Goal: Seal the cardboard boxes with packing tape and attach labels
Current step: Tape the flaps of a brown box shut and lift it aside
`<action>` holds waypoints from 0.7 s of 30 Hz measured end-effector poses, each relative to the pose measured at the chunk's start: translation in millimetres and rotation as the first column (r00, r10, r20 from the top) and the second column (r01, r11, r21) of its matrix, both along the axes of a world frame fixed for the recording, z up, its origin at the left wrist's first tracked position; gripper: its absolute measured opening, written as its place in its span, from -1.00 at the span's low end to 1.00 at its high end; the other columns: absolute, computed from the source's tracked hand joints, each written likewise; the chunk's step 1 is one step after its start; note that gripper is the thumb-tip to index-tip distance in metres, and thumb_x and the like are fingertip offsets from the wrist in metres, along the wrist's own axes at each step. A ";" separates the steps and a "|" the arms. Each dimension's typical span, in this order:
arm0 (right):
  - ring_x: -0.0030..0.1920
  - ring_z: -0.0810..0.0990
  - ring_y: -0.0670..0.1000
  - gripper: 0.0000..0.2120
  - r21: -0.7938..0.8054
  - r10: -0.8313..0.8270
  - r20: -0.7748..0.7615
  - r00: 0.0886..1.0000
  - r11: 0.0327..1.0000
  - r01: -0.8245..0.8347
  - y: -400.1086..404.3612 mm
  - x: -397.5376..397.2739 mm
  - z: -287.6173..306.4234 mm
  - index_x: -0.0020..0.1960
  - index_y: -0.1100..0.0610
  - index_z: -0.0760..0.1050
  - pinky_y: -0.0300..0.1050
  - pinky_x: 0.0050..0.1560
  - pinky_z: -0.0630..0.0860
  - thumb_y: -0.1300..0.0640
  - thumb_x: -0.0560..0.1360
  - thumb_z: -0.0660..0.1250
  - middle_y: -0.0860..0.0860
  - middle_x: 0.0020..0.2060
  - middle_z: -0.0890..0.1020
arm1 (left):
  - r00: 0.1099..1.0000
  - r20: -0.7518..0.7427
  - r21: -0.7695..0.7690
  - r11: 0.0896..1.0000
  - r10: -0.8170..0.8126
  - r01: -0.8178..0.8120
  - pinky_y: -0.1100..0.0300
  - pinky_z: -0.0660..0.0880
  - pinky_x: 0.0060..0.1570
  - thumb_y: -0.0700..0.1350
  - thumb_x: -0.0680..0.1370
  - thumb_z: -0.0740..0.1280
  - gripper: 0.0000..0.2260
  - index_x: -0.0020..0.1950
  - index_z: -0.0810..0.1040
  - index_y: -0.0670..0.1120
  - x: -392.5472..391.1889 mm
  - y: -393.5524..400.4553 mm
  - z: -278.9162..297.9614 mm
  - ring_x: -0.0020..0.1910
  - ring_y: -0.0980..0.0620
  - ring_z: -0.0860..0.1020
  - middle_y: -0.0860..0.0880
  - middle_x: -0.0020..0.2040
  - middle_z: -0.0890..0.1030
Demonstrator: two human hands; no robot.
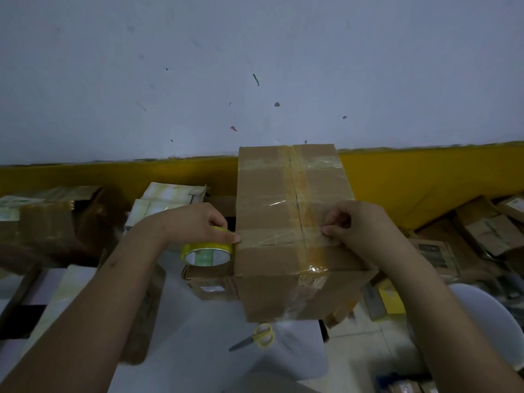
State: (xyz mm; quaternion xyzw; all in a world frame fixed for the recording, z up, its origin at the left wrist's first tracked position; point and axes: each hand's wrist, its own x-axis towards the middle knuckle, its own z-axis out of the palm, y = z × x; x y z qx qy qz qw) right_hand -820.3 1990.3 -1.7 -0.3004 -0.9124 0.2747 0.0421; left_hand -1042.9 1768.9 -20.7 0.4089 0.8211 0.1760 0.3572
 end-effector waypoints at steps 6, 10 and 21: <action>-0.09 0.55 0.02 -0.65 0.212 -0.099 0.124 0.987 0.975 0.071 -16.0 -0.2 -0.7 0.28 0.00 0.39 -0.06 -0.19 0.50 0.12 0.54 0.39 -0.07 -0.15 0.57 | 1.000 0.027 0.000 1.000 -0.002 0.002 0.14 0.31 -0.27 0.35 0.44 0.39 -0.43 -0.07 0.66 -0.20 3.6 5.1 -0.7 -0.32 0.01 0.40 -0.07 -0.29 0.44; 0.35 0.37 0.20 -0.25 0.513 -0.194 0.195 0.962 0.855 0.068 -14.2 11.2 -5.7 0.56 -0.03 0.12 0.13 0.19 0.44 -0.16 0.50 0.39 0.08 0.44 0.31 | 1.000 0.011 0.022 1.000 -0.018 0.018 0.14 0.27 -0.32 0.28 0.49 0.40 -0.47 -0.10 0.65 -0.23 9.6 12.6 0.8 -0.39 0.07 0.35 -0.04 -0.35 0.38; 0.60 -0.24 0.10 -0.43 0.384 -0.041 0.163 0.986 0.923 -0.025 -35.8 14.2 -33.2 0.63 0.02 -0.06 0.10 0.57 -0.28 0.21 0.66 0.01 0.04 0.62 -0.13 | 0.999 0.048 0.083 0.997 0.005 -0.009 0.20 0.21 -0.40 0.27 0.48 0.42 -0.54 -0.24 0.67 -0.15 19.8 20.7 1.3 -0.41 0.01 0.28 -0.05 -0.39 0.36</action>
